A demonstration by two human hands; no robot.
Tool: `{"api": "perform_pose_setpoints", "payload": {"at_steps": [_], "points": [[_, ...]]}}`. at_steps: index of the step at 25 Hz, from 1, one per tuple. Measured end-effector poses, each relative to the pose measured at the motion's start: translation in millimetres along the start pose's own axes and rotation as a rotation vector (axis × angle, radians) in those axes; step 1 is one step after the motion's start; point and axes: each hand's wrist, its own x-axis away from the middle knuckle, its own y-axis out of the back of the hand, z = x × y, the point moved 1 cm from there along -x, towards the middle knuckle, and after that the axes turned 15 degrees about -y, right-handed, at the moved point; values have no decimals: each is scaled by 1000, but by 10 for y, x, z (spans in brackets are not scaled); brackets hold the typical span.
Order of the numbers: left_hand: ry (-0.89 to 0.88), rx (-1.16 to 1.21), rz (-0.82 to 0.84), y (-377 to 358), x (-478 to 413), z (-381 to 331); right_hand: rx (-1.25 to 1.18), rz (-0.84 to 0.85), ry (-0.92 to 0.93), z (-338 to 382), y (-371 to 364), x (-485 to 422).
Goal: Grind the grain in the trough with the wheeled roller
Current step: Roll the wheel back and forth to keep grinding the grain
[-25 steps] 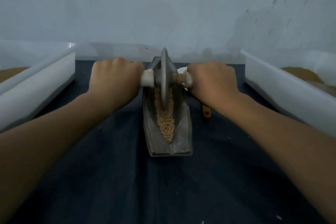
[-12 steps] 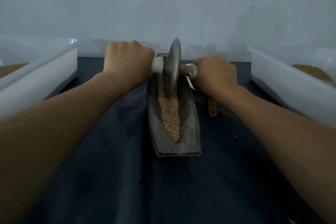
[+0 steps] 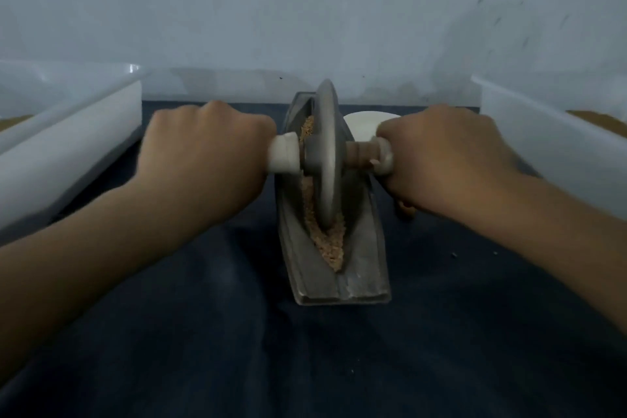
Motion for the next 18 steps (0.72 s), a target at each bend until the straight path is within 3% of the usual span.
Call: {"api": "perform_pose_setpoints", "payload": {"at_steps": [5, 8, 13, 16, 18], "points": [[102, 53, 46, -275, -573, 64, -45, 81, -124, 251, -229, -561], [38, 49, 55, -134, -336, 21, -34, 87, -42, 149, -97, -343], [-108, 22, -61, 203, 174, 58, -97, -93, 108, -112, 200, 206], [-43, -60, 53, 31, -39, -8, -39, -11, -7, -2, -42, -10], [10, -83, 30, -148, -327, -28, -60, 23, -91, 138, -227, -284]]}}
